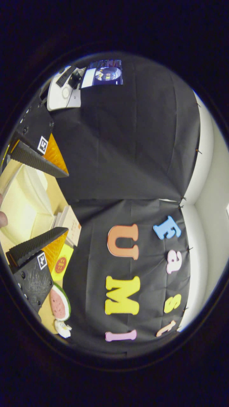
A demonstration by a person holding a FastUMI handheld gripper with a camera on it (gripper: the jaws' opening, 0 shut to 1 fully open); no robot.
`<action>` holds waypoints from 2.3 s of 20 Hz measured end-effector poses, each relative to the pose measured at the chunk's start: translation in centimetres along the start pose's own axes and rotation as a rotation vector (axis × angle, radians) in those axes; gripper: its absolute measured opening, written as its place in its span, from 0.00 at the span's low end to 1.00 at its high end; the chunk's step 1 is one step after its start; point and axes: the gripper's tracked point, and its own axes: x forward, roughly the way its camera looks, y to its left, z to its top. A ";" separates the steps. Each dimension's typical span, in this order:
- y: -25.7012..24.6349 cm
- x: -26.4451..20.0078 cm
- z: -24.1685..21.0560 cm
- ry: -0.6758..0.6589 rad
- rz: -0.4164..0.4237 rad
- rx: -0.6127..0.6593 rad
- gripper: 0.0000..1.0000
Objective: Open the storage box then place both shoes into the box .Put the left shoe in first, then the right shoe, with the right side of both shoes facing outward in a uniform manner.
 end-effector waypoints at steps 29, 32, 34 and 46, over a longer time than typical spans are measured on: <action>-30.5 -15.1 -26.7 0.599 -0.444 0.224 0.96; -30.6 -15.2 -28.4 0.657 -0.431 0.259 0.96; -30.7 -15.0 -29.3 0.688 -0.427 0.286 0.95; -30.9 -13.3 -31.7 0.727 -0.449 0.379 0.27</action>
